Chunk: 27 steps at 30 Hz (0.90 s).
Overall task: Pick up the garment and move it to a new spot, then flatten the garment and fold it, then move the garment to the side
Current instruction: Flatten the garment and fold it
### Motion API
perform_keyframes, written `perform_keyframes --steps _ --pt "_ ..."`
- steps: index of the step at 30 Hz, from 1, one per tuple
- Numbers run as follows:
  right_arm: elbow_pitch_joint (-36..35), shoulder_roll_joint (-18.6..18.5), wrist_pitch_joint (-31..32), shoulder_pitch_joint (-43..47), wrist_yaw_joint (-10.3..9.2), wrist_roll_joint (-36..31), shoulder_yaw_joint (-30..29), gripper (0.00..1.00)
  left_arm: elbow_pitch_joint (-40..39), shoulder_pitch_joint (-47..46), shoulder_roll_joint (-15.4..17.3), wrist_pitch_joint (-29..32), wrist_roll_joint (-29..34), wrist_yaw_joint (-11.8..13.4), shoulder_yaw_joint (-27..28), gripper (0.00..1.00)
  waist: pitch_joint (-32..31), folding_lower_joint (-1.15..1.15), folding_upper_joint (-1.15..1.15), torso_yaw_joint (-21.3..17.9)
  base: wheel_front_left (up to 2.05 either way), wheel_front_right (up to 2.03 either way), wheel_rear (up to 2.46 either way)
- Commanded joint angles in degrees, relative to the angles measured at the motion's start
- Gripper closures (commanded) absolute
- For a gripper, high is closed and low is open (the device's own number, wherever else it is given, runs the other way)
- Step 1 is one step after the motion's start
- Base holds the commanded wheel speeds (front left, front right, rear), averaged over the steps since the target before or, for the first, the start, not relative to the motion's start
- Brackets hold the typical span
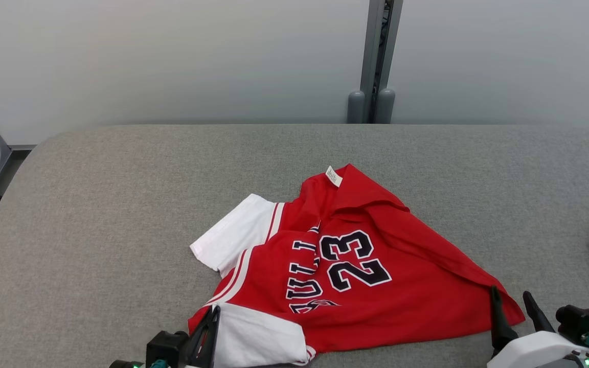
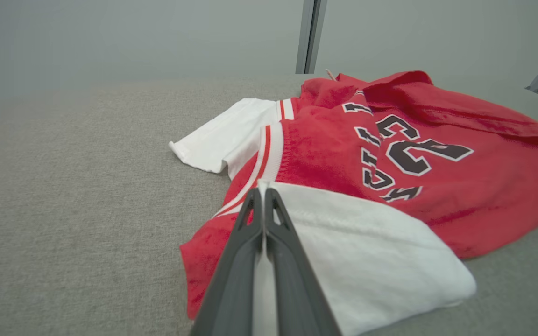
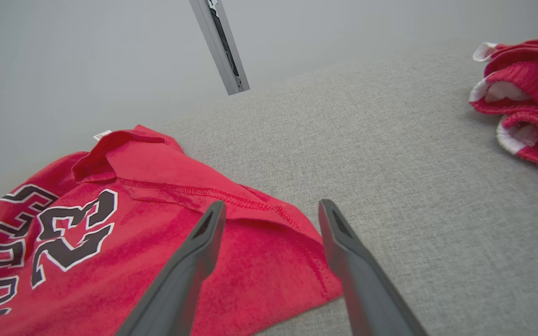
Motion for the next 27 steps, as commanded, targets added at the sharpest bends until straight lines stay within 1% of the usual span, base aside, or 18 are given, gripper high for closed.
perform_keyframes --steps 1,4,7,13,22,23,24,25,26,27 --pt "0.46 -0.31 -0.29 0.71 0.0 -0.45 0.44 0.0 -1.01 0.06 0.26 -0.08 0.85 0.07 1.03 1.0 0.0 0.0 0.0 0.01 0.0 0.0 0.0" --pt "1.18 -0.34 -0.29 0.9 0.0 -1.11 1.05 0.0 -2.31 0.3 0.24 -0.08 1.72 -0.21 2.57 1.0 0.11 0.0 0.0 -0.18 0.0 0.0 0.0" --pt "2.29 -0.34 -0.29 1.27 0.0 -2.2 0.44 0.0 -2.98 0.77 0.24 -0.08 2.04 -0.51 3.45 1.0 0.3 0.0 0.0 -0.36 0.0 0.0 0.0" --pt "4.59 -0.31 -0.29 1.99 0.0 -3.75 -2.91 0.0 -3.84 1.05 0.23 -0.08 2.07 -0.72 3.25 1.0 0.82 0.0 0.0 -0.31 0.0 0.0 0.0" --pt "9.12 -0.33 -0.29 -1.74 0.0 -3.5 -5.01 0.0 -4.38 0.22 0.22 -0.08 2.27 -0.78 3.27 1.0 2.26 0.0 0.0 0.7 0.0 0.0 0.0" --pt "9.65 -0.32 -0.28 -2.18 0.0 -3.52 -5.08 0.23 -4.4 0.1 0.23 -0.08 2.33 -0.8 3.23 1.0 2.4 0.0 0.0 0.88 0.0 0.0 0.0" --pt "10.2 -0.32 -0.28 -2.53 0.0 -3.73 -4.98 0.55 -4.43 0.01 0.23 -0.08 2.34 -0.8 3.21 1.0 2.55 0.0 0.0 1.02 0.0 0.0 0.0" --pt "10.5 -0.29 -0.28 -2.7 0.0 -3.87 -4.87 0.95 -4.45 -0.02 0.23 -0.08 2.31 -0.75 3.19 1.0 2.65 0.0 0.0 1.12 0.0 0.0 0.0" --pt "10.78 -0.27 -0.23 -2.69 0.0 -3.75 -4.67 1.0 -4.46 -0.03 0.23 -0.08 2.28 -0.72 3.16 1.0 2.76 0.0 0.0 1.18 0.0 0.0 0.0" --pt "10.82 -0.24 -0.16 -2.73 0.0 -3.53 -4.49 1.0 -4.54 -0.08 0.24 -0.08 2.28 -0.64 3.19 1.0 2.85 0.0 0.0 1.2 0.0 0.0 0.0"
